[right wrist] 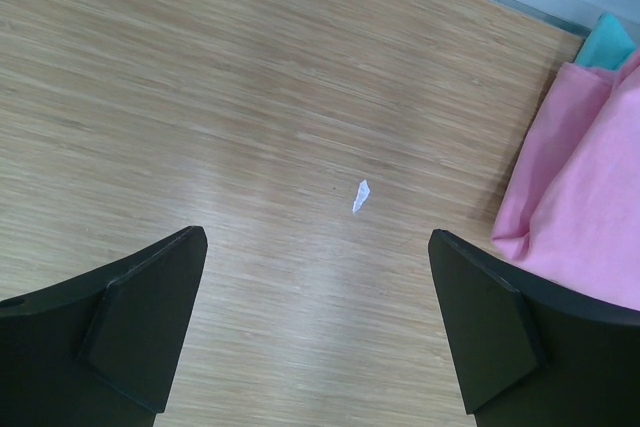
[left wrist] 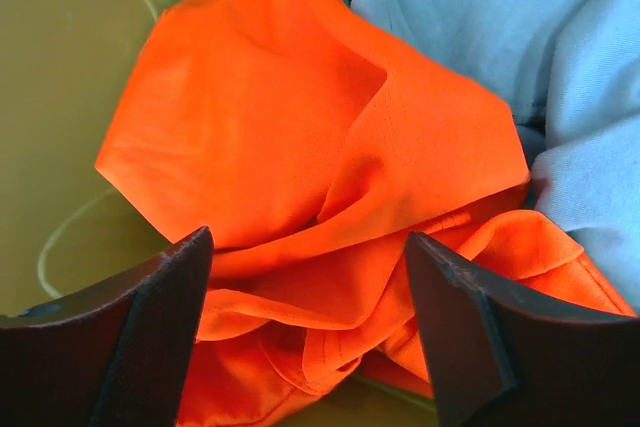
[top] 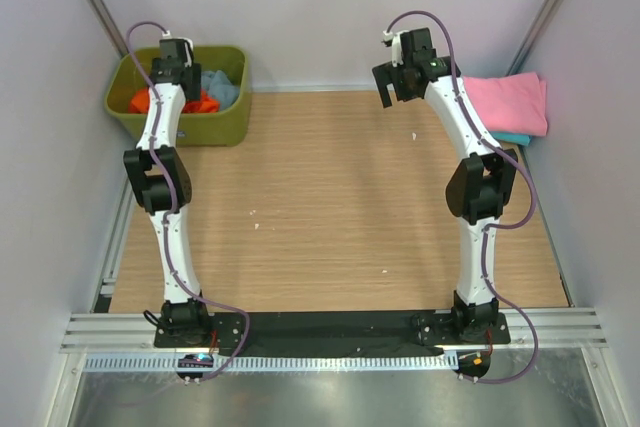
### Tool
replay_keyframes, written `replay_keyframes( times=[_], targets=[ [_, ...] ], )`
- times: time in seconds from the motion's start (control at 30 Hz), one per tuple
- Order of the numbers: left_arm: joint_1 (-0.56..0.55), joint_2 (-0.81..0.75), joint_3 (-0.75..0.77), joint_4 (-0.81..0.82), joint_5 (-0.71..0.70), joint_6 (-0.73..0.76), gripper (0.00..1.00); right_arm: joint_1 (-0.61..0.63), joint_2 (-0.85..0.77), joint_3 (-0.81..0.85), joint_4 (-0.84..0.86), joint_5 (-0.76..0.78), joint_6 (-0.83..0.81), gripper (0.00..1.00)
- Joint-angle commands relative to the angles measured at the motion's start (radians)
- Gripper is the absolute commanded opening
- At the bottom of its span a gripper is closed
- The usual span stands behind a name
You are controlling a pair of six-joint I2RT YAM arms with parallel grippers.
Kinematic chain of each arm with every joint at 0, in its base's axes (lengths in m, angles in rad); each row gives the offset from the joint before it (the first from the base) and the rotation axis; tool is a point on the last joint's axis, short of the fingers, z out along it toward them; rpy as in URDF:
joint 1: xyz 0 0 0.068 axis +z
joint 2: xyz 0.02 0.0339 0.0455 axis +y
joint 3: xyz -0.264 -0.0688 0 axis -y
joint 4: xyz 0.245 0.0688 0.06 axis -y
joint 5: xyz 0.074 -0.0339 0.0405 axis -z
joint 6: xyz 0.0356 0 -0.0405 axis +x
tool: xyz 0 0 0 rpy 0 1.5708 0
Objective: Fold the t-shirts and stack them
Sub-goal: Grab the tshirt from the pile
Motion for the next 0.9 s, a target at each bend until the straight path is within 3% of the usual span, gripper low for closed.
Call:
replay_keyframes(
  times=[0.0,0.1,0.53,0.63,0.67,0.7,0.87],
  targets=[
    [0.007,-0.011,0.036,0.047,-0.021,0.002,0.74,0.019,-0.048,0.017,0.018,0.004,-0.010,1.00],
    [0.014,0.005,0.043,0.067,-0.018,0.010,0.67,0.035,-0.044,0.019,0.018,0.007,-0.015,1.00],
    [0.067,0.065,0.083,0.083,0.173,-0.004,0.71,0.092,-0.065,-0.018,0.024,0.064,-0.045,1.00],
    [0.071,0.049,0.082,0.060,0.190,-0.030,0.48,0.105,-0.074,-0.019,0.031,0.090,-0.053,1.00],
    [0.070,0.040,0.079,0.055,0.192,-0.042,0.17,0.108,-0.081,-0.022,0.032,0.097,-0.058,1.00],
    [0.071,0.010,0.059,0.055,0.187,-0.055,0.00,0.111,-0.084,-0.024,0.037,0.103,-0.062,1.00],
    [0.071,-0.101,0.020,0.060,0.234,-0.107,0.00,0.112,-0.108,-0.029,0.049,0.153,-0.082,1.00]
  ],
)
